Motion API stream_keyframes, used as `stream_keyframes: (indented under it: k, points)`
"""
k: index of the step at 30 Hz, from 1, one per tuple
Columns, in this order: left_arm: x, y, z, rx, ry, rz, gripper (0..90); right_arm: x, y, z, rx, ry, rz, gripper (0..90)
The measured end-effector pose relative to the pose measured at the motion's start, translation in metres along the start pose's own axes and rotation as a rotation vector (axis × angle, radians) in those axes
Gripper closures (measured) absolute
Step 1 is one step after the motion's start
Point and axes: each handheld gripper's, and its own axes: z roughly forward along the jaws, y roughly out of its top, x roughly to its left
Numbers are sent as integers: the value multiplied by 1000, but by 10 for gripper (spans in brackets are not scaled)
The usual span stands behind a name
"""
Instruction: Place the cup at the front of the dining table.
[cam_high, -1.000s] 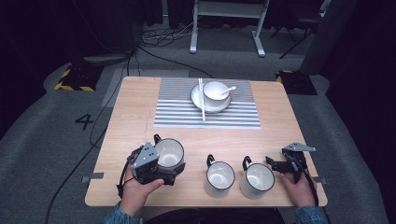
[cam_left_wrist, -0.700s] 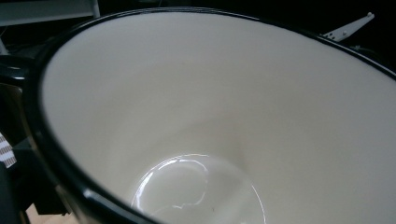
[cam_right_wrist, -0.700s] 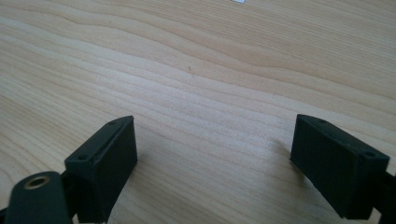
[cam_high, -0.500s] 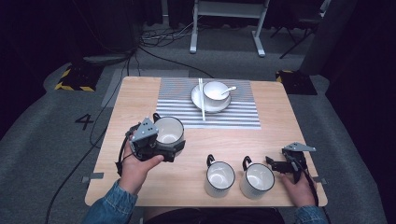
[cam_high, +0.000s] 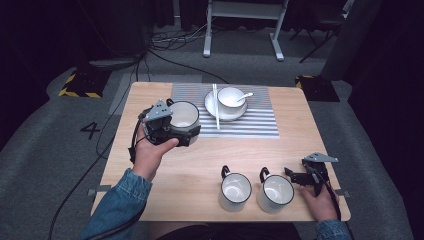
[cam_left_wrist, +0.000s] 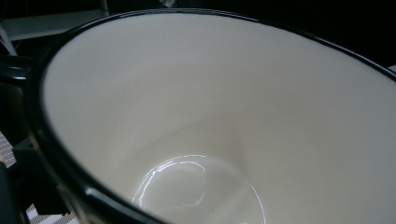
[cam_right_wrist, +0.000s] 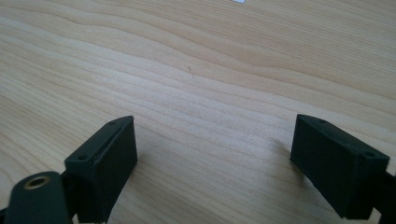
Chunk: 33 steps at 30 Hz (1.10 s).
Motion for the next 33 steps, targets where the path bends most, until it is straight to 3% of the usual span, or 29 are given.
stream_keyframes:
  k: [3,6,14,16,17,23,24,26,28,29,30,33]
  points:
    - [9,4,7,1,1,1,7,0,0,0,0,0,0,145]
    - [21,6,19,-21,10,-25,7,0,0,0,0,0,0,145]
    - [47,9,42,-24,34,-21,7,0,0,0,0,0,0,145]
    - [53,8,51,-44,41,-41,7,0,0,0,0,0,0,145]
    - [58,9,53,-19,36,-33,7,0,0,0,0,0,0,145]
    - [80,5,76,-32,56,-51,7,0,0,0,0,0,0,145]
    - [85,4,79,-13,51,-47,7,0,0,0,0,0,0,145]
    - [91,0,85,-10,69,-42,7,0,0,0,0,0,0,145]
    - [97,-4,92,16,62,-58,7,0,0,0,0,0,0,145]
    - [99,-7,96,15,86,-47,7,0,0,0,0,0,0,145]
    - [101,-11,102,40,87,-65,7,0,0,0,0,0,1,145]
    - [106,-15,109,37,101,-56,7,0,0,0,0,0,0,145]
